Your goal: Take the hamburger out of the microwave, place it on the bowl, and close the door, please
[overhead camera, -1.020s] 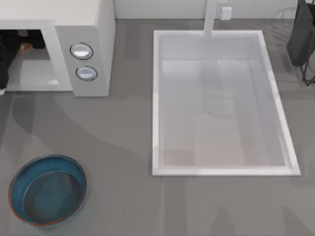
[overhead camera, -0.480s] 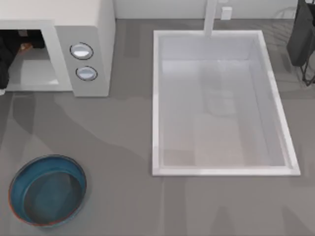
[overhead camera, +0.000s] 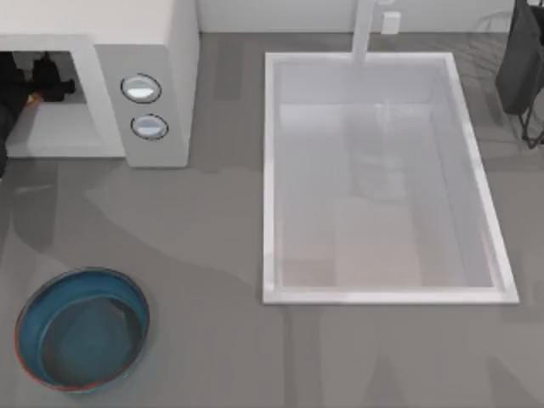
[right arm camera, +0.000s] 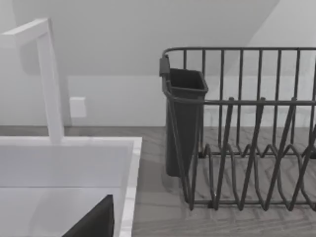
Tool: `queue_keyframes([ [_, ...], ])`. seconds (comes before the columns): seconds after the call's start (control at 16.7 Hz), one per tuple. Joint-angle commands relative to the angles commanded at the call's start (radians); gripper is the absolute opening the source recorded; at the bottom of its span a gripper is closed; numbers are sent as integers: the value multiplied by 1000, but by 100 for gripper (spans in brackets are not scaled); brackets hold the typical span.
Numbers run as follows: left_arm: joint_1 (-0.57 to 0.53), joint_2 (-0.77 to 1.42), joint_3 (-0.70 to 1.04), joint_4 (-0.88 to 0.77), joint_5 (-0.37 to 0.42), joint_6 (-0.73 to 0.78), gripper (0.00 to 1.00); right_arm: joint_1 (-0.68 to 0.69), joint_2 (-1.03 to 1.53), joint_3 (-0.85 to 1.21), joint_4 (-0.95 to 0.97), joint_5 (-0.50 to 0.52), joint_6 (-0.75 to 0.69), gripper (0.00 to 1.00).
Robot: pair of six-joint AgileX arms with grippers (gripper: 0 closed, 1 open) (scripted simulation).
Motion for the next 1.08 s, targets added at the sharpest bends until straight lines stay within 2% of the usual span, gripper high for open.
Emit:
queue_keyframes([
  [0.42,49,-192,-529,304,46,12,0,0,0,0,0,0,0,100],
  [0.6,67,-259,-700,414,63,16,0,0,0,0,0,0,0,100],
  [0.78,77,-297,-779,472,72,19,0,0,0,0,0,0,0,100],
  [1.08,71,-297,-779,473,70,20,0,0,0,0,0,0,0,100],
])
